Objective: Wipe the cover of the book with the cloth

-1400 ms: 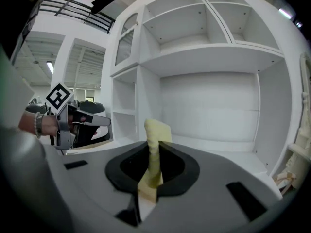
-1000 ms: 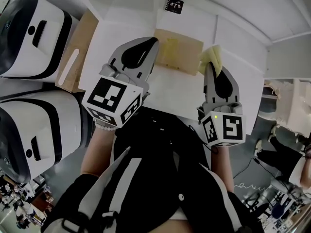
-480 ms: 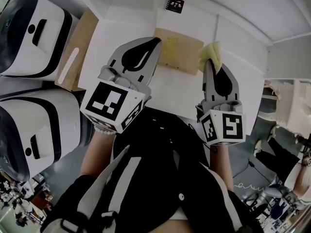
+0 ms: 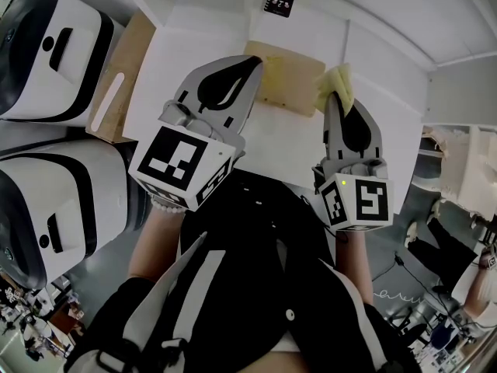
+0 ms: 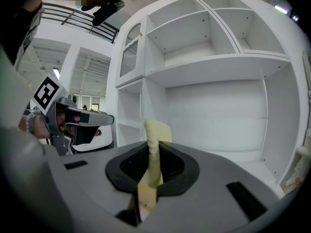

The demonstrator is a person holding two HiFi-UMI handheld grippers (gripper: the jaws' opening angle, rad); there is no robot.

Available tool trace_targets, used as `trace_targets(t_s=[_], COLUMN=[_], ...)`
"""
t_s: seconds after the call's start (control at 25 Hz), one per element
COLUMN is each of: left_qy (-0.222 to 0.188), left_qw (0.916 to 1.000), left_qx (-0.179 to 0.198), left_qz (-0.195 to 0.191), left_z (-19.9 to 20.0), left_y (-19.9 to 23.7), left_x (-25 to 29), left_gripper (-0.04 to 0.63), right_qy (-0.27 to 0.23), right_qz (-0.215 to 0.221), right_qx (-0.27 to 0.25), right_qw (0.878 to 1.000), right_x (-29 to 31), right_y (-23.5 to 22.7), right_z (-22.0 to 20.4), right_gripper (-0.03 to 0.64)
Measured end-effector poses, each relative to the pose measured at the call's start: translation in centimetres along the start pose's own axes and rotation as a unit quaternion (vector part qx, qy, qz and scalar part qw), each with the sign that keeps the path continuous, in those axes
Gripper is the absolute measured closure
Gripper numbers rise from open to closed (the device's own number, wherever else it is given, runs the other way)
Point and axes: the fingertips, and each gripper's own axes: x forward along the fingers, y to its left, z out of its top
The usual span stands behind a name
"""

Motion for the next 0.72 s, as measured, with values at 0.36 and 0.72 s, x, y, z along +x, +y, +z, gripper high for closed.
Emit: trace_targets(t_s=[0.36,0.72], left_qy=[0.002,0.004], left_qw=[1.0,1.0], left_qx=[-0.005,0.003], left_qz=[0.001,0.005], left_z=[-0.3,-0.42], left_y=[0.01,0.0], left_x=[-0.11,-0.5], left_gripper=[0.594,0.594], right_qy=[0.004,0.008], right_qz=[0.001,0.004], right_qx=[0.0,-0.002], right_qw=[1.0,1.0], right_x=[-0.12,-0.32], right_y=[0.13,0.57], right_z=[-0.29,-0.42], right_gripper=[0.578,0.578])
